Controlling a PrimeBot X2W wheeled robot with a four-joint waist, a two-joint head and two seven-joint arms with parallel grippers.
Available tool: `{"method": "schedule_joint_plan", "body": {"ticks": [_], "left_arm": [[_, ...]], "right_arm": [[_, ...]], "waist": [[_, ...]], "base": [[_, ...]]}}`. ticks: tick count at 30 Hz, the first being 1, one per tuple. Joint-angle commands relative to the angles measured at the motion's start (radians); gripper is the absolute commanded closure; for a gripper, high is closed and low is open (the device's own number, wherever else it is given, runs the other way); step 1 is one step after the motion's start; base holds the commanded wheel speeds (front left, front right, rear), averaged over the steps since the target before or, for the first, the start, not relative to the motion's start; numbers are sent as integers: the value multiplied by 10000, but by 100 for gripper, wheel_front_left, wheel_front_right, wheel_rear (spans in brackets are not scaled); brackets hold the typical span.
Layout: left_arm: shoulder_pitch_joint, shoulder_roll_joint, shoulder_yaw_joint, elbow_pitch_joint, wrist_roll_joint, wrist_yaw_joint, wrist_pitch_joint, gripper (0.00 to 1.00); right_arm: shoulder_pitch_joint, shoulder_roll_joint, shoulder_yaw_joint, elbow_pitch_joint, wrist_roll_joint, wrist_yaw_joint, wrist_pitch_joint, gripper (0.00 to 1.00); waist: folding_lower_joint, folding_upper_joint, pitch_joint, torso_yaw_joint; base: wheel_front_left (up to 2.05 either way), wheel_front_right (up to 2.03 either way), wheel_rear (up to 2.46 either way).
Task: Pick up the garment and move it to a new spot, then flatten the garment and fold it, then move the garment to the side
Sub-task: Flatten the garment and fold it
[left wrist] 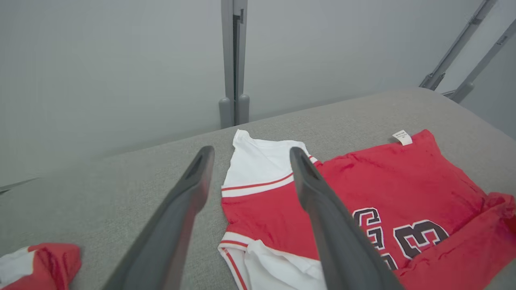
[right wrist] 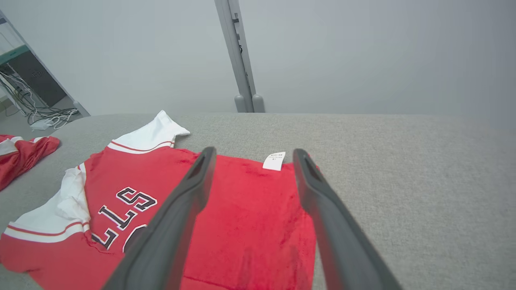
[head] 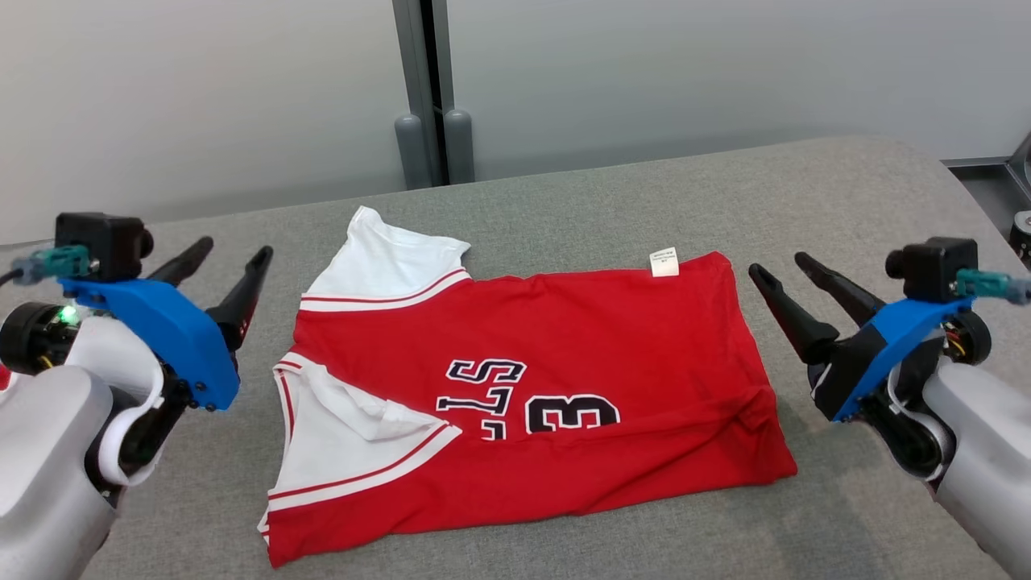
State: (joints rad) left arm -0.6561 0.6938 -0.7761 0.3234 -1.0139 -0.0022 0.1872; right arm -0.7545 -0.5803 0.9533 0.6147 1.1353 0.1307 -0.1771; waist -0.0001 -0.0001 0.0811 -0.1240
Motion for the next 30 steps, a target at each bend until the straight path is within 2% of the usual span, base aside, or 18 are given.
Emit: {"method": "schedule_joint_plan", "body": {"ticks": [1, 4, 6, 9, 12, 16, 20, 25, 30], "left_arm": [[230, -13, 164, -170, 200, 283, -539, 0], [834, -91, 406, -676, 800, 1104, -2090, 0], [1309, -211, 612, -986, 1030, 1720, -2981, 0], [2031, -409, 852, -1453, 1236, 2379, -4007, 0], [2711, -626, 1156, -1828, 1613, 2911, -4425, 0], [3751, -1320, 2031, -2595, 2513, 3568, -4525, 0], [5099, -1912, 2820, -2969, 3402, 3652, -4525, 0], [5984, -2437, 3300, -2834, 3967, 3219, -4525, 0], [5923, -2479, 3071, -2171, 4054, 2638, -4312, 0]], "right_arm": [[287, 89, -165, 102, -329, 1, -382, 0], [930, 422, -1270, 195, -971, 1, -856, 0], [1317, 530, -2792, -106, -2080, 1, -890, 0], [2902, 1285, -5317, -981, -3839, 1, -872, 0], [4397, 2125, -7279, -1976, -5418, 1, -881, 0], [6101, 2991, -8498, -2665, -6783, 1, -885, 0], [6944, 3397, -8941, -2758, -7356, 1, -884, 0], [7128, 3523, -8880, -2455, -7461, 1, -570, 0], [6682, 3487, -8678, -1947, -7419, 1, 164, 0]], "waist": [[1, 1, -11, 31], [1, 1, -50, 150], [1, 1, -98, 194], [1, 1, -177, 262], [1, 1, -236, 362], [1, 1, -280, 443], [1, 1, -246, 449], [1, 1, -21, 508], [1, 1, 47, 604]], "base": [[0, 0, 0], [0, 0, 0], [0, 0, 0], [0, 0, 0], [0, 0, 0], [0, 0, 0], [0, 0, 0], [0, 0, 0], [0, 0, 0]]}}
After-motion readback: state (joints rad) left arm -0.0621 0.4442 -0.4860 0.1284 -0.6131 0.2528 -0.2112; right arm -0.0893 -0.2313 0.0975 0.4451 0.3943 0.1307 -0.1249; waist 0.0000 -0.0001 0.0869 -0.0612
